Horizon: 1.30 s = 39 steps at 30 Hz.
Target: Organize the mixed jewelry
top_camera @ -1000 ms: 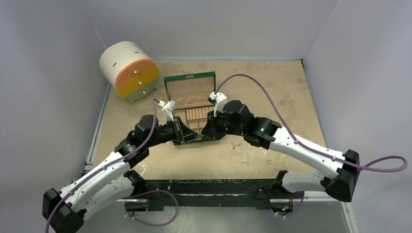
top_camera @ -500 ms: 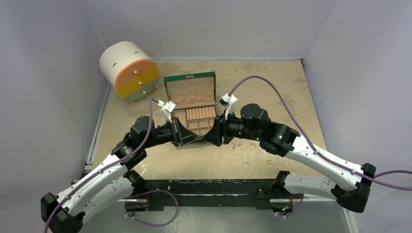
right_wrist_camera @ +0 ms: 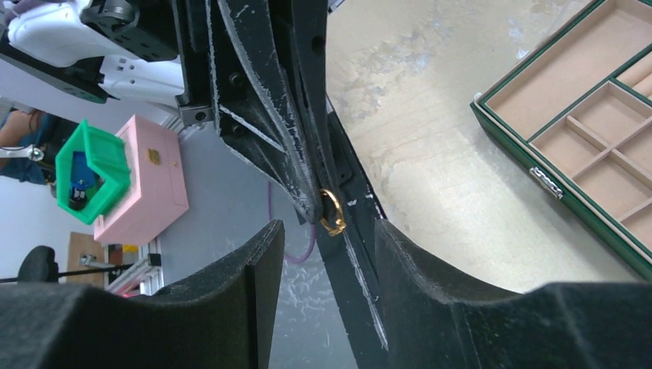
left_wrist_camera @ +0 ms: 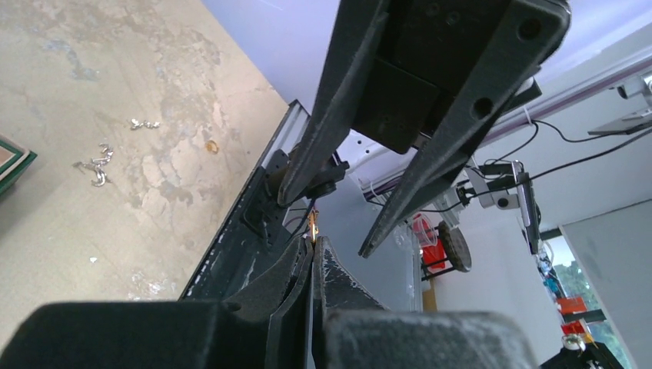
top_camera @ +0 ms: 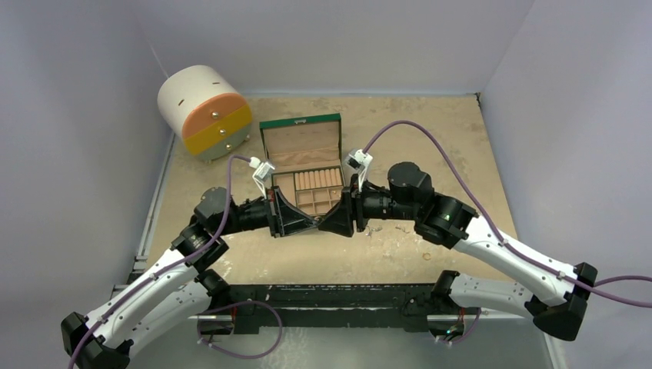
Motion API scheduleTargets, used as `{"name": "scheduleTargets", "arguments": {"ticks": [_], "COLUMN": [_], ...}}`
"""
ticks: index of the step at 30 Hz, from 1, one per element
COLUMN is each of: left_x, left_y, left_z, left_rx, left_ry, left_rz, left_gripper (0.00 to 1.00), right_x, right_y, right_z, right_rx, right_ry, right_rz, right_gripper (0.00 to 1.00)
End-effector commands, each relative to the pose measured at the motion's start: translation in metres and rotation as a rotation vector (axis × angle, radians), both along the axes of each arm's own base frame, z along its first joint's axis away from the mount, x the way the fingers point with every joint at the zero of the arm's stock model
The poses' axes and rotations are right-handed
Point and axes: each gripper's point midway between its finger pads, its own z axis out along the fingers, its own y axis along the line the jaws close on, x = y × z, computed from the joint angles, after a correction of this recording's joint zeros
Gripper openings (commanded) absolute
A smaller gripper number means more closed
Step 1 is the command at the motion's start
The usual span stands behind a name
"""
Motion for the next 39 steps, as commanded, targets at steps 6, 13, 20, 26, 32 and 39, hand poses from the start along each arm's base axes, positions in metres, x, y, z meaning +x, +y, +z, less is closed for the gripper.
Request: {"name": "scheduleTargets", "arguments": {"ticks": [6, 13, 20, 26, 32, 39], "left_x": [-0.013, -0.014, -0.011, -0.011, -0.011, -0.01], "left_y": [0.0, -0.001, -0.002, -0.001, -0.001, -0.001], "left_z": [0.034, 0.037, 0.037, 0.038, 0.039, 0.039], "left_rx": [-0.112, -0.146, -0.149, -0.155, -0.165, -0.166], "left_ry": [-0.092, -0.089, -0.086, -0.089, -0.089, -0.088], "left_rz": [-0.067, -0.076, -0.068, -0.061, -0.063, -0.059], "left_gripper": [0.0, 0.0, 0.0, 0.0, 0.0, 0.0], "right_x": [-0.004, -0.009, -0.015, -0.013, -0.011, -0.01], "right_y": [-0.006, -0.005, -0.002, -0.001, 0.001, 0.001], "right_z": [0.032, 0.042, 0.053, 0.054, 0.054, 0.054], "right_rx": [0.182, 0.24, 0.283, 0.284, 0.281, 0.278], "right_ry": [0.025, 0.041, 0.051, 0.058, 0.066, 0.069], "right_rz": [0.09, 0.148, 0.199, 0.194, 0.188, 0.181], "right_gripper": [0.47, 0.45, 0.43, 0.39, 0.37, 0.27]}}
